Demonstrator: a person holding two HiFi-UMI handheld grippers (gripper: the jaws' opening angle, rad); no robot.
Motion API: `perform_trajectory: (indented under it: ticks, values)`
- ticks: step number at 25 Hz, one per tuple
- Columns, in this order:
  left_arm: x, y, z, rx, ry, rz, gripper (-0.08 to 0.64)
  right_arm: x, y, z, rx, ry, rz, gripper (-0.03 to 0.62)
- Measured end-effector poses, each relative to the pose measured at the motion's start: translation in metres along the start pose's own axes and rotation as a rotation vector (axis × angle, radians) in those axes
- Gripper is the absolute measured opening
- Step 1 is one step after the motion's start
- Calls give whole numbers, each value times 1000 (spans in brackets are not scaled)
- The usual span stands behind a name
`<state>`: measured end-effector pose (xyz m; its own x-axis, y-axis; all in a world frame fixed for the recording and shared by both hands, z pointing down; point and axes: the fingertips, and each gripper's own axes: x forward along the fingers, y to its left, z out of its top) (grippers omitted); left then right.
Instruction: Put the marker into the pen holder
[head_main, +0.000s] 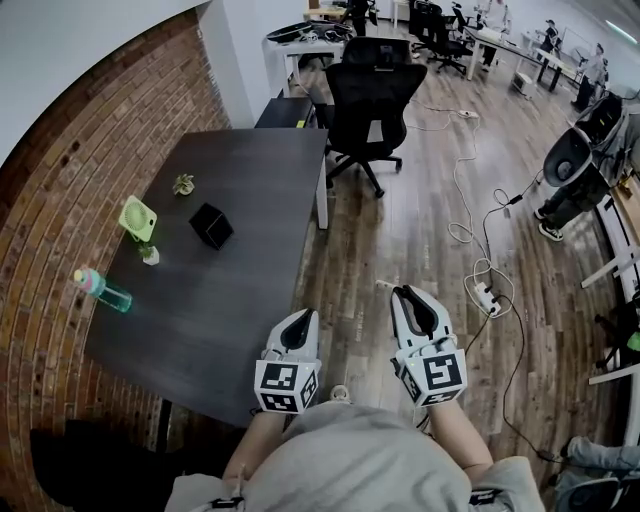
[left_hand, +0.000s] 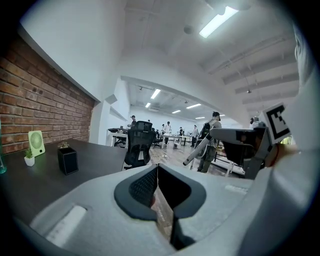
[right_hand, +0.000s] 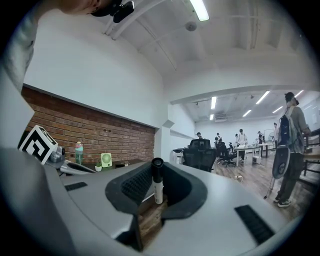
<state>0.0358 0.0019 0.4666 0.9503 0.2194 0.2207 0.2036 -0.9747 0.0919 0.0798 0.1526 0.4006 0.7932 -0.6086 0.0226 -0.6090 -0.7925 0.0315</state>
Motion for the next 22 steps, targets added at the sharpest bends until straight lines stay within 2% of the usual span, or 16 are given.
perform_trajectory:
  ticks: [12, 22]
  values:
    - [54, 53, 10, -3, 8, -5, 17, 79, -5, -4, 2, 0, 0, 67]
    - [71, 86, 13, -13, 4, 12, 17, 121, 5, -5, -5, -4, 33, 67]
